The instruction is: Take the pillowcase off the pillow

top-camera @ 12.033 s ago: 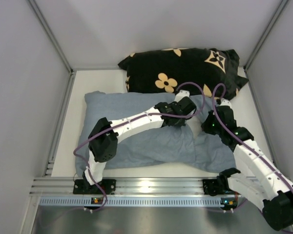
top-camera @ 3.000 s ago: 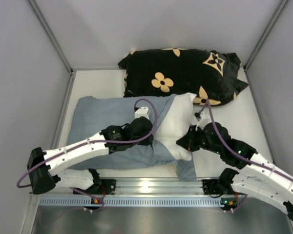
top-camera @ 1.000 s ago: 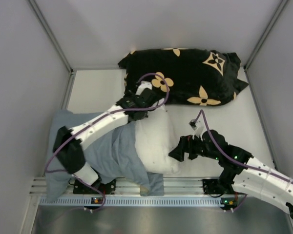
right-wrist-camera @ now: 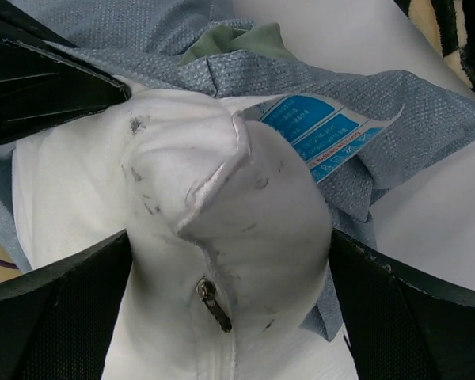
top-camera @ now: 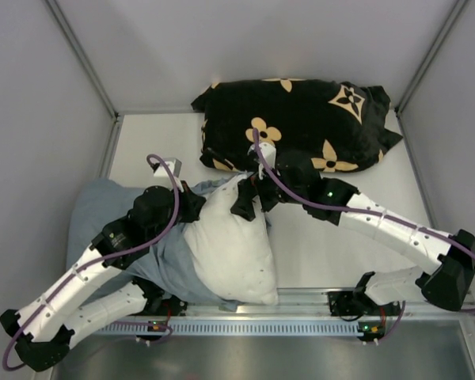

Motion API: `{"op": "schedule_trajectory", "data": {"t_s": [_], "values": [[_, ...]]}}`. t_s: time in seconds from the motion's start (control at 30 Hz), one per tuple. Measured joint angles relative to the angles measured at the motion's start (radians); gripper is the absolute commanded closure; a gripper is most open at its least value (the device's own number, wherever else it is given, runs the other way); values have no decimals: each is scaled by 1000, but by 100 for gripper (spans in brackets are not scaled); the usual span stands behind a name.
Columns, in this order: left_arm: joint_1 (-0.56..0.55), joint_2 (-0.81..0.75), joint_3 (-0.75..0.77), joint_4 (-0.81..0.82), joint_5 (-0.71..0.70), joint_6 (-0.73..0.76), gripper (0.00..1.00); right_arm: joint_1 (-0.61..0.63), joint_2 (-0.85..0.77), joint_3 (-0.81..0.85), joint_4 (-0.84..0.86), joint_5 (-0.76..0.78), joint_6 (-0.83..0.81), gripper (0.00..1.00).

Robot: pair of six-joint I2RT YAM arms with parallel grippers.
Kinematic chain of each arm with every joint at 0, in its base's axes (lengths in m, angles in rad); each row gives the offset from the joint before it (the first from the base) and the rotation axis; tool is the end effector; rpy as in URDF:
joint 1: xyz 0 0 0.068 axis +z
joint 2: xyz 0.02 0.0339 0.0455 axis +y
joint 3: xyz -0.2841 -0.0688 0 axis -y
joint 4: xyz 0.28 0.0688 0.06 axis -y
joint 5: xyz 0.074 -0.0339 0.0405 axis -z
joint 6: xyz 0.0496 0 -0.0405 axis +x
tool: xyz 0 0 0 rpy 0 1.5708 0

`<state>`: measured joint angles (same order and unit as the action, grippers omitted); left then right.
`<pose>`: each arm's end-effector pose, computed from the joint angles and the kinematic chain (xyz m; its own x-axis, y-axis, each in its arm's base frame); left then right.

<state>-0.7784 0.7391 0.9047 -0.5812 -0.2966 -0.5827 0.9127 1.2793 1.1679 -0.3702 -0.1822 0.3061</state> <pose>0.1436 -0.1213 0.3612 -0.5048 -0.2413 -0.8288 0.2435 0.8813 -0.4049 0.1960 0.2682 0.3572 -0.5342 -0.2065 -0.8198 -0.7502 0.5628 0.3471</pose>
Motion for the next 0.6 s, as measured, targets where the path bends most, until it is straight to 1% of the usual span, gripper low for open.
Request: {"op": "schedule_trajectory", "data": {"t_s": [0.23, 0.3, 0.37, 0.4, 0.43, 0.47, 0.5, 0.57, 0.6], "values": [[1, -13, -9, 0, 10, -3, 100, -2, 80, 61, 6, -31, -50, 1], [1, -17, -10, 0, 12, -3, 100, -4, 101, 79, 13, -49, -60, 5], [1, -22, -13, 0, 12, -3, 100, -6, 123, 85, 33, -74, -64, 20], [2, -25, -14, 0, 12, -3, 100, -7, 132, 85, 41, -89, -64, 29], [2, -28, -17, 0, 12, -3, 100, -8, 143, 85, 48, -109, -64, 61], [2, -30, -19, -2, 12, -3, 100, -9, 155, 85, 56, -132, -63, 82], [2, -31, -20, -1, 13, -3, 100, -11, 165, 85, 66, -159, -47, 99], [2, -30, -21, -3, 12, -3, 89, -11, 182, 82, 96, -196, -24, 100], [3, -30, -21, -5, 10, -2, 76, -12, 183, 68, 122, -212, -9, 100]]}}
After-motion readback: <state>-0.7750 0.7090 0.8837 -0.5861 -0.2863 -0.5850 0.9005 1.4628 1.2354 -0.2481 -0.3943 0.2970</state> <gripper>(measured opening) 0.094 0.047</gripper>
